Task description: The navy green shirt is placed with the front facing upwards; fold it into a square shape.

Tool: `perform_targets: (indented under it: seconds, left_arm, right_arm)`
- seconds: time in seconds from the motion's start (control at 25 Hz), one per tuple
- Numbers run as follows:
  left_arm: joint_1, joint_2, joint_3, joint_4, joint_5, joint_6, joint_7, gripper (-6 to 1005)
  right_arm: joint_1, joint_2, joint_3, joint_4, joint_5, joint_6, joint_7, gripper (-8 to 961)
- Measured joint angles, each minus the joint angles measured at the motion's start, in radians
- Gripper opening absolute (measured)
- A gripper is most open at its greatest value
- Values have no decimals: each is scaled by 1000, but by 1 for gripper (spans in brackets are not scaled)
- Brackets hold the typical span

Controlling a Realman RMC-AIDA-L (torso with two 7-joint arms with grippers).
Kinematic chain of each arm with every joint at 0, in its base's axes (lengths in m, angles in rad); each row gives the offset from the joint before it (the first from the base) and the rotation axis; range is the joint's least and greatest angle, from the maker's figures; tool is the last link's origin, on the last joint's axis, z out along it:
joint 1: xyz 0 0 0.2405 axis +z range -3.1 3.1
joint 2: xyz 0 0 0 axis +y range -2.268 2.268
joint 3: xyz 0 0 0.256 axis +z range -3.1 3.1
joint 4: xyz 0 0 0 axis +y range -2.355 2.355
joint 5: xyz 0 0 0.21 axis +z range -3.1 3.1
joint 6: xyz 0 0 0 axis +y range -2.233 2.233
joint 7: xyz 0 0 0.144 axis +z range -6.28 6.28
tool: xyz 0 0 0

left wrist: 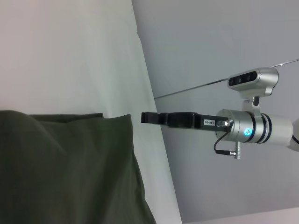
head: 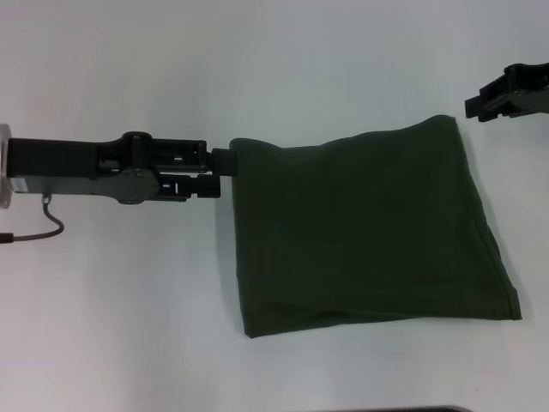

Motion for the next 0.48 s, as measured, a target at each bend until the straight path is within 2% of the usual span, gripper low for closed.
perform_targets:
  seconds: [0.24,0.48]
  left_arm:
    - [-2,0,0,0,0,0,2,699]
    - [-5,3,0,0,0,1,2,699]
  right_arm:
    - [-3,-16,8,-7,4,13,7,309]
    - [-1,-52,36,-12,35,-32,-16,437]
